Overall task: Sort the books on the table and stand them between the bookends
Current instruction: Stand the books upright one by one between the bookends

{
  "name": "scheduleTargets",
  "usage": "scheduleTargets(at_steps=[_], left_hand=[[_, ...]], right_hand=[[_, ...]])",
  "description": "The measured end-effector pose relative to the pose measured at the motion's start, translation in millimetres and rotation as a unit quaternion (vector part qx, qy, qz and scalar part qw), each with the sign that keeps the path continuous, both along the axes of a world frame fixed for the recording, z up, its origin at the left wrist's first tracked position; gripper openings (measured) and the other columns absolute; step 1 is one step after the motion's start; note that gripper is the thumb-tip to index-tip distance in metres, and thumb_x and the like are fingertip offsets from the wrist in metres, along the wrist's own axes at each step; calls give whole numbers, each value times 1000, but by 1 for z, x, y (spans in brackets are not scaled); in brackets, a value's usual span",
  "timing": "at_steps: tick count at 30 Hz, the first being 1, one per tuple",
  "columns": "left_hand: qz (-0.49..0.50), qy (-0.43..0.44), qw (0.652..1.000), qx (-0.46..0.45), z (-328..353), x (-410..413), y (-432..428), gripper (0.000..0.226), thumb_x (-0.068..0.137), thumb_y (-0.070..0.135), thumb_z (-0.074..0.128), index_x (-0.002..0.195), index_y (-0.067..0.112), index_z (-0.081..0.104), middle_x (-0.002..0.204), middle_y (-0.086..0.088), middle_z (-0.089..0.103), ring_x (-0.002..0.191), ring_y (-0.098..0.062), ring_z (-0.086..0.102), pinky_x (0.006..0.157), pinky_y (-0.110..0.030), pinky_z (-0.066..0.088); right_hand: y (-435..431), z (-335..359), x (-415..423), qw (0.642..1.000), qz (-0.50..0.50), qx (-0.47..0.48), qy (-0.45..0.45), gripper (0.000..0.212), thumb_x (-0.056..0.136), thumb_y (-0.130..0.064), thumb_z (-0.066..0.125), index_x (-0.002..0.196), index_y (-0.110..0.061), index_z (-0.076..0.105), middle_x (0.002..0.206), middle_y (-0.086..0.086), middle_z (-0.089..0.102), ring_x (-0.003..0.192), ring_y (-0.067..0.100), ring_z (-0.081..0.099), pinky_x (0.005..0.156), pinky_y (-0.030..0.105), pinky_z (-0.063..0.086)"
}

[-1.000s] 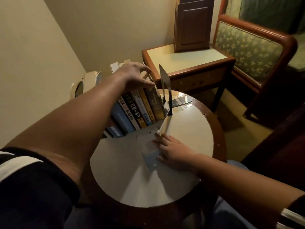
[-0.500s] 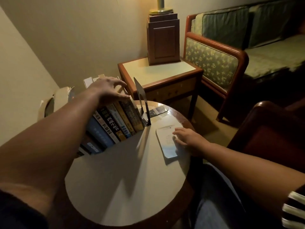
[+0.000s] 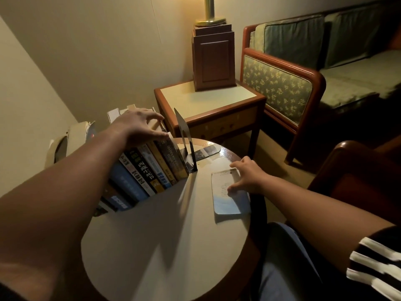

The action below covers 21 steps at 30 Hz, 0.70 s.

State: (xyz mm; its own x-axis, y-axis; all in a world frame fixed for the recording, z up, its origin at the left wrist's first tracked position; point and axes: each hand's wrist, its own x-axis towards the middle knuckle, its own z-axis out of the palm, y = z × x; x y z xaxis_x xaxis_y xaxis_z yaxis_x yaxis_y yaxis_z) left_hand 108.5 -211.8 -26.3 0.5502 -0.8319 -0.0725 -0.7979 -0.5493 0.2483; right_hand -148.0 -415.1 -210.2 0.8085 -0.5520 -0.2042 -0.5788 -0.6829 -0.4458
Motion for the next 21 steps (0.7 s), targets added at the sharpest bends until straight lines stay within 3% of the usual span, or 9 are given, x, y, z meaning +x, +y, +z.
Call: scheduleTargets(at_steps=[2, 5, 9, 12, 15, 19, 21], left_hand=[[2, -2, 1000, 0, 0, -1, 0, 79, 67, 68, 63, 136, 33, 52, 144, -7, 49, 124, -31, 50, 97, -47, 46], [4, 5, 1000, 1, 0, -3, 2, 86, 60, 72, 59, 136, 33, 52, 144, -8, 50, 125, -31, 49, 98, -49, 46], [-3, -11, 1000, 7, -1, 0, 0, 73, 73, 62, 67, 138, 31, 51, 147, -7, 47, 126, -31, 47, 101, -49, 44], [-2, -12, 1000, 15, 1, 0, 1, 83, 65, 70, 61, 138, 32, 50, 148, -6, 46, 128, -31, 46, 102, -52, 43], [-2, 0, 1000, 14, 2, -1, 1, 90, 58, 73, 57, 138, 31, 50, 148, -7, 45, 128, -31, 46, 102, -53, 43], [-3, -4, 1000, 13, 1, 0, 1, 88, 60, 71, 58, 138, 31, 50, 148, -8, 45, 129, -32, 46, 102, -52, 43], [-4, -8, 1000, 12, 0, 2, -1, 82, 67, 67, 62, 139, 30, 49, 148, -8, 45, 128, -31, 46, 101, -50, 44]], right_hand=[[0, 5, -4, 995, -41, 56, -66, 75, 70, -32, 89, 134, -18, 54, 129, 3, 36, 119, 24, 44, 88, 31, 56], [0, 19, -9, 973, -88, 132, -165, 46, 77, -16, 83, 118, -16, 62, 121, 3, 43, 112, 25, 53, 60, 16, 55], [-1, 41, -15, 941, -101, 118, -302, 35, 78, -11, 81, 109, -13, 65, 108, 1, 53, 102, 19, 60, 68, 20, 55], [3, 53, -17, 917, -100, 5, -386, 30, 81, -8, 78, 106, -14, 63, 109, 5, 56, 98, 14, 59, 68, 12, 51], [6, 51, -18, 888, -61, -75, -450, 26, 83, -6, 77, 107, -8, 66, 109, 10, 59, 99, 16, 61, 73, 12, 54], [10, 44, -24, 889, -17, -152, -431, 24, 82, -1, 77, 104, -7, 69, 108, 11, 61, 95, 20, 64, 75, 9, 50], [12, 42, -30, 906, 18, -158, -391, 30, 82, 4, 73, 109, -7, 67, 113, 12, 61, 102, 23, 64, 78, 10, 50]])
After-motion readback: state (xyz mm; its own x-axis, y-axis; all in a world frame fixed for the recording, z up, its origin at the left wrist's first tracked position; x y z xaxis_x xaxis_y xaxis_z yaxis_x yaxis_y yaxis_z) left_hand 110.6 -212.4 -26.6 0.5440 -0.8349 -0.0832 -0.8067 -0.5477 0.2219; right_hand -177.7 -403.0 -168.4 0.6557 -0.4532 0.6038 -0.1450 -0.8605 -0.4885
